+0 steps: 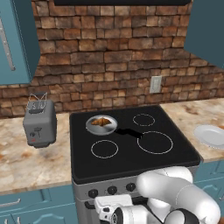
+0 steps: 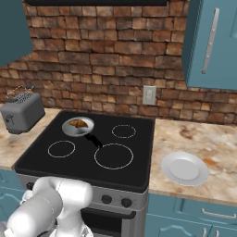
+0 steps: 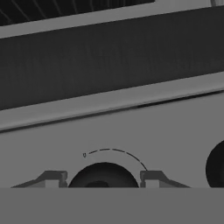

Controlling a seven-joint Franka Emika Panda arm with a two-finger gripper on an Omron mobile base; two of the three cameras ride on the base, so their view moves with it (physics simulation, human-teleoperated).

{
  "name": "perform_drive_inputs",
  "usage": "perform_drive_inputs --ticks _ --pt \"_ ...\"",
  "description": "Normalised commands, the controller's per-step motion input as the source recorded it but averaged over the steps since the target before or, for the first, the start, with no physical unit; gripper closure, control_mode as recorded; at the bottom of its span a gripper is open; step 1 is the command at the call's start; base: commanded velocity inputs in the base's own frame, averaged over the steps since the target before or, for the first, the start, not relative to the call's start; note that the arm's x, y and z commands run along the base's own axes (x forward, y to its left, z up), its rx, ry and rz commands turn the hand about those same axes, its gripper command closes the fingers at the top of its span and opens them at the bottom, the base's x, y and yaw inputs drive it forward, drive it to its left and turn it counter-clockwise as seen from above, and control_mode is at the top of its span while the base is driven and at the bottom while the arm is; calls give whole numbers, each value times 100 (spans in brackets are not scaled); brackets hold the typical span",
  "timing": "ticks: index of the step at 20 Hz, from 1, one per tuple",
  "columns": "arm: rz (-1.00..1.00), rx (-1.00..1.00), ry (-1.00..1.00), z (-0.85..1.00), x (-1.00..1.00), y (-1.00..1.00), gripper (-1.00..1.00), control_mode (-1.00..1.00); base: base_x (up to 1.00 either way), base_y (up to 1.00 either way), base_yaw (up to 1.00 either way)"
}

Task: Pick the croissant and place it on the pan. Then turn on the stove to warm the croissant.

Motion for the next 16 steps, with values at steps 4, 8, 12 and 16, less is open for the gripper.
perform_drive_inputs --ticks 4,8,12,16 --pt "6 -16 0 2 0 -20 100 -100 0 0 0" --pt "6 -18 0 6 1 -19 100 -100 0 0 0" --pt "5 -17 -3 18 0 -6 100 -100 0 0 0" --pt "5 -17 -4 28 0 -2 100 -100 0 0 0"
